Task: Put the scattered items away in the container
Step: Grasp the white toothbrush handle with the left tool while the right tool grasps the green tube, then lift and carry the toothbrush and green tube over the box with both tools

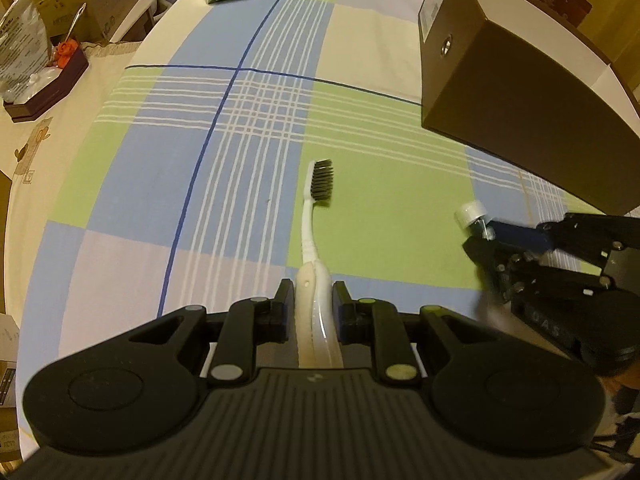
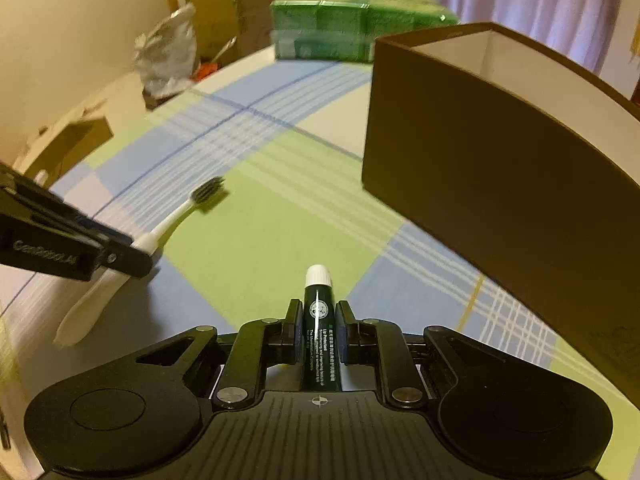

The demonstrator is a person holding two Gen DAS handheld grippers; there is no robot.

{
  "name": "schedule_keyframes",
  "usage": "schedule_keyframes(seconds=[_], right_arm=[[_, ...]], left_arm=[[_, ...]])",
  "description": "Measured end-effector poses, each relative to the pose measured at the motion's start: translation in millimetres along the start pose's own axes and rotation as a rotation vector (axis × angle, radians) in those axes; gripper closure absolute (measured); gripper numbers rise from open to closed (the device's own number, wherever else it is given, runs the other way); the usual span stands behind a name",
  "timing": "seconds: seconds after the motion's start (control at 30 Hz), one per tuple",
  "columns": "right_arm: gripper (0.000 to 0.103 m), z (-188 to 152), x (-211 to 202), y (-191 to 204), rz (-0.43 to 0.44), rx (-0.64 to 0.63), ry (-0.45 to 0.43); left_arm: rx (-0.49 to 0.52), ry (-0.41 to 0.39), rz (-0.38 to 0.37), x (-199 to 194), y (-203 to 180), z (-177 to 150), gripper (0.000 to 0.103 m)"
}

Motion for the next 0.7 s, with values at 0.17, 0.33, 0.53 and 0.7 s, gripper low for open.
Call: schedule_keyframes(seconds=[0.17, 0.33, 0.53, 0.7], right_arm=[[0.084, -9, -9, -10, 0.020, 0.058, 0.039], [0.084, -21, -36, -35, 0.077, 0.186, 0.020], [0.084, -25, -60, -58, 0.071, 0.289, -0.005], [0.084, -30, -82, -77, 0.063, 0.334, -0.025]], left_arm=[[0.005, -0.002, -0.011, -2, -4, -4, 0.087], [0.019, -0.021, -0.019, -12, -8, -5, 0.087], [0.037, -0.053, -0.019, -28, -16, -1, 0.087], [0.055, -0.099, -0.028, -47, -26, 7, 0.087]])
Point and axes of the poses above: each gripper's, at about its wrist camera, not at the fingertips, and x roughly the way its jaws point, y to its left, z to its top, the point moved 1 cm from there along x, roughly the way its jaws point, and after that the axes turned 6 degrees about x, right-handed, at the moved point
